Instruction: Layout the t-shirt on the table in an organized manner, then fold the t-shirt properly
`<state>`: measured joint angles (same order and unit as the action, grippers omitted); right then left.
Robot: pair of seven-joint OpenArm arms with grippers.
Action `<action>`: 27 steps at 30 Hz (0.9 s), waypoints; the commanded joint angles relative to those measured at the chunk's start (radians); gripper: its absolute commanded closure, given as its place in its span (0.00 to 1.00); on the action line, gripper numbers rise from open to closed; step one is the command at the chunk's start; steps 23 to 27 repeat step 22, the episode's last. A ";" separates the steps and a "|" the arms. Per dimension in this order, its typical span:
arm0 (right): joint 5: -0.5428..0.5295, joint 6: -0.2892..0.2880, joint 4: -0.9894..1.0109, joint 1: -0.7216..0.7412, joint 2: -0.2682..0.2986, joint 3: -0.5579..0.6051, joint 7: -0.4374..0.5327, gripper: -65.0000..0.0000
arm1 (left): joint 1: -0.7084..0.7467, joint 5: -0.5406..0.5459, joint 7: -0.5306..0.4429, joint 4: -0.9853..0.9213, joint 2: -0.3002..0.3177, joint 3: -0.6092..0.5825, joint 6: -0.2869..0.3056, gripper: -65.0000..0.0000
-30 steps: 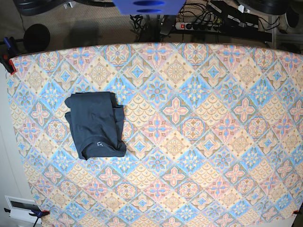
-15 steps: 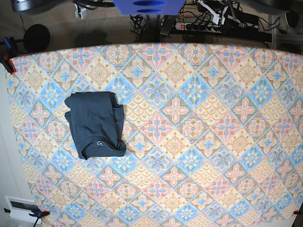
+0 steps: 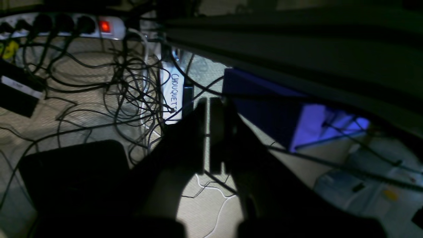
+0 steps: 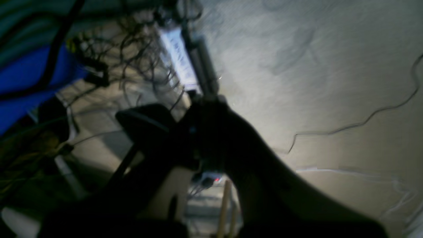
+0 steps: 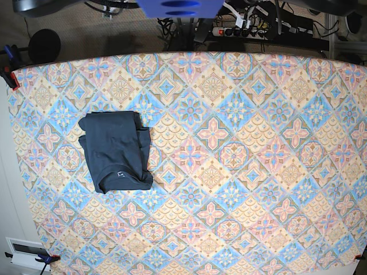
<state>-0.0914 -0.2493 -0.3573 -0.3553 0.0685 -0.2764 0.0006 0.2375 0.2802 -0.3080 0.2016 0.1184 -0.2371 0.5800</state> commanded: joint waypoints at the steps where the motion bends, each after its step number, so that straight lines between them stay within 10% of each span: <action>1: -0.001 0.011 -0.001 -0.009 0.003 -0.001 0.012 1.00 | 0.006 -0.002 -0.007 0.000 -0.003 0.000 0.013 0.99; 10: -0.001 0.014 -0.003 0.083 -0.065 -0.007 0.012 1.00 | 0.004 -0.002 -0.010 0.000 -0.033 0.002 -0.185 0.99; 27: -0.003 0.015 -0.003 0.146 -0.072 -0.007 0.006 1.00 | -0.039 -0.003 -0.004 0.000 -0.046 0.000 -0.188 0.99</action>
